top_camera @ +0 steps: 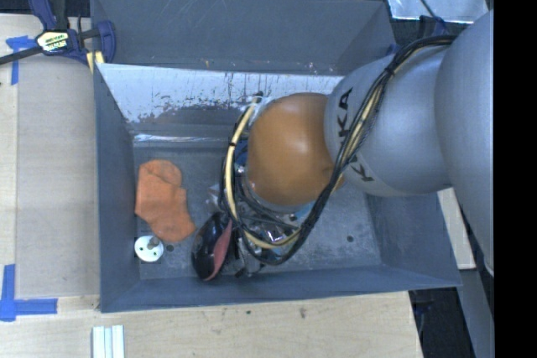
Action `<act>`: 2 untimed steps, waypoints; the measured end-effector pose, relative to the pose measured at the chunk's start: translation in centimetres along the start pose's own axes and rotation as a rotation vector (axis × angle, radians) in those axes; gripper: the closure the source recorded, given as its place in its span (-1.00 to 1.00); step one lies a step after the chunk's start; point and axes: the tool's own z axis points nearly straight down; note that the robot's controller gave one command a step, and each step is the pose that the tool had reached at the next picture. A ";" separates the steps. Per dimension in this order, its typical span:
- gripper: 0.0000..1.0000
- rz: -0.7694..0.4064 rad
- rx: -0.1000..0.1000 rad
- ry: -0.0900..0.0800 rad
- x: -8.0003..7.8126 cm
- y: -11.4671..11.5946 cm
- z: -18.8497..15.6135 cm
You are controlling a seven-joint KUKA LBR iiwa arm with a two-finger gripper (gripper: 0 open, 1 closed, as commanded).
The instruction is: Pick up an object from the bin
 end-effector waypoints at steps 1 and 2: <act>-1.00 -0.221 0.000 -0.005 -2.9 6.5 -0.9; -1.00 -0.327 0.000 -0.007 -1.9 5.8 3.7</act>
Offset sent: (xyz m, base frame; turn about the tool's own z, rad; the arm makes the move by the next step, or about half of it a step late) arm -0.0017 0.0609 -0.0368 -0.3265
